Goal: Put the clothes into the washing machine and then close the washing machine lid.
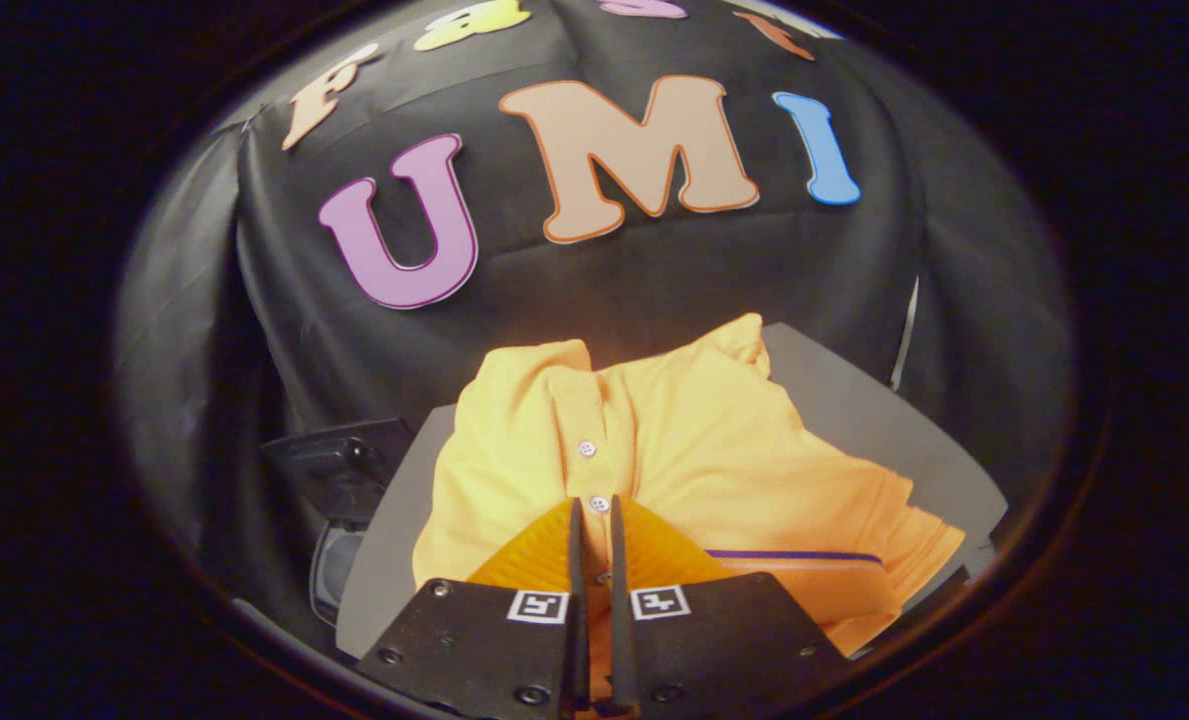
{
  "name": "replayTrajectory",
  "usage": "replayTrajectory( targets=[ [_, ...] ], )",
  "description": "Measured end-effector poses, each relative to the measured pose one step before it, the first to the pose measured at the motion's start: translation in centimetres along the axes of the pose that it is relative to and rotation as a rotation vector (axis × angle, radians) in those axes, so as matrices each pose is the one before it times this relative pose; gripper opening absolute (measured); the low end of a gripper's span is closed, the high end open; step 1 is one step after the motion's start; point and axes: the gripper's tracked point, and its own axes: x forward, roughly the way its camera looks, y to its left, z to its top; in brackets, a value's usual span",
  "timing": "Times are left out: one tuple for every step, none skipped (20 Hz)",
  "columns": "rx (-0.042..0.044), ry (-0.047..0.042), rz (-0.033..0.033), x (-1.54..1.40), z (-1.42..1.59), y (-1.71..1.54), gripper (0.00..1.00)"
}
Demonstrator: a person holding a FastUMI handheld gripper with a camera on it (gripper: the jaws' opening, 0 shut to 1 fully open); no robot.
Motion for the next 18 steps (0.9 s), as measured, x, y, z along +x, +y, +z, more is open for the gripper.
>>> replayTrajectory(
  targets=[
    [0.04923,0.00166,0.01601,-0.570,-0.072,0.130,0.08],
    [0.04167,0.00061,0.01364,-0.511,-0.251,0.078,0.03],
    [0.00937,-0.00480,0.00991,-0.518,-0.129,0.061,0.02],
    [-0.00615,-0.00404,0.00171,-0.619,-0.038,-0.037,0.02],
    [-0.01199,-0.01205,0.00000,-0.527,0.436,0.175,0.02],
    [-0.01256,-0.01859,0.00168,-0.573,0.612,0.287,0.02],
    [-0.00043,-0.01995,-0.00329,-0.507,0.804,0.324,0.02],
    [0.00101,-0.01675,0.00435,-0.416,0.634,0.462,0.02],
    [0.00047,-0.01723,0.00703,-0.279,0.635,0.707,0.02],
    [-0.00516,-0.00717,0.00821,-0.164,0.375,0.726,0.02],
    [-0.00632,-0.00950,0.00551,-0.075,0.295,0.649,0.02],
    [-0.00426,-0.00663,0.00643,-0.145,0.295,0.863,0.02],
    [-0.00269,-0.00138,0.01132,-0.095,0.204,0.929,0.02],
    [0.00296,-0.00202,0.00776,-0.135,0.173,0.980,0.02],
    [0.00235,-0.00870,0.01308,0.002,0.409,1.072,0.02],
    [0.00525,-0.00629,0.01679,-0.031,0.174,1.140,0.02],
    [0.00250,0.00104,0.02041,0.079,0.107,1.303,0.02],
    [-0.00010,-0.00633,0.02274,0.018,0.143,1.409,0.02]
  ],
)
